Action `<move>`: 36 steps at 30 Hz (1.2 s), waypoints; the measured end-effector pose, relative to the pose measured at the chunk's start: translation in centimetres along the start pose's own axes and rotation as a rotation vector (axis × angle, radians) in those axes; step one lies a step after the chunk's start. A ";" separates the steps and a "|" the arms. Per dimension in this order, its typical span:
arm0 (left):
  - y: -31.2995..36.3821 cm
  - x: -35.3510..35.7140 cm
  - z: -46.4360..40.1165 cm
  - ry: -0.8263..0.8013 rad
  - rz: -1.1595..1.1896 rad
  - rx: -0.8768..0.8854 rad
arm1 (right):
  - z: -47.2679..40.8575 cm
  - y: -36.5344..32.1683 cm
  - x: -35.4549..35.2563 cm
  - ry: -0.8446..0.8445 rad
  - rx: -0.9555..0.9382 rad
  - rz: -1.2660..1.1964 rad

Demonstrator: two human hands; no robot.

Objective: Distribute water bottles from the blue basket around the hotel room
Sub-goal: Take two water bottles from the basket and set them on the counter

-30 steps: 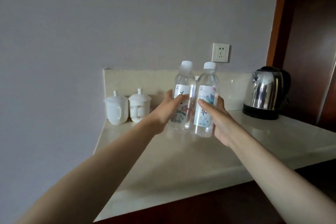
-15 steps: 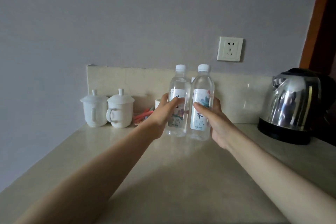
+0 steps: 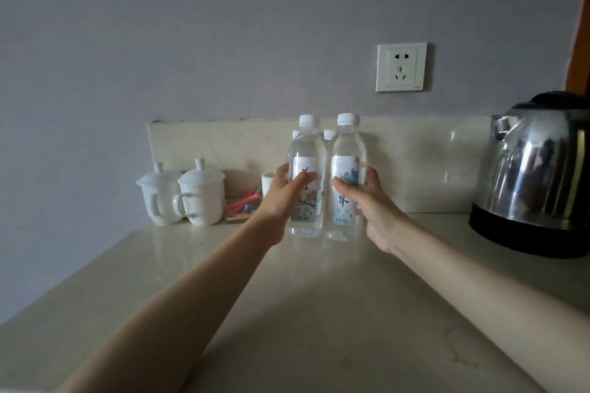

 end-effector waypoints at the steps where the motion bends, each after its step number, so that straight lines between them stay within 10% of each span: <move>1: 0.0 -0.1 0.0 0.008 0.008 0.003 | -0.1 0.1 0.0 0.005 -0.002 -0.006; 22: -0.9 -3.1 -2.0 0.028 0.030 0.087 | -4.0 4.9 -4.7 0.201 0.063 0.114; 36: -0.9 -3.9 -2.9 0.058 0.148 0.050 | -4.9 5.8 -5.8 0.024 -0.106 0.360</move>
Point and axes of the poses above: each hand's wrist, its own z-axis away from the middle knuckle, its own x-axis out of the palm, y = z × x, the point moved 1 cm from there along -z, towards the middle knuckle, and after that the axes turned 13 degrees about -x, right-handed, at the moved point
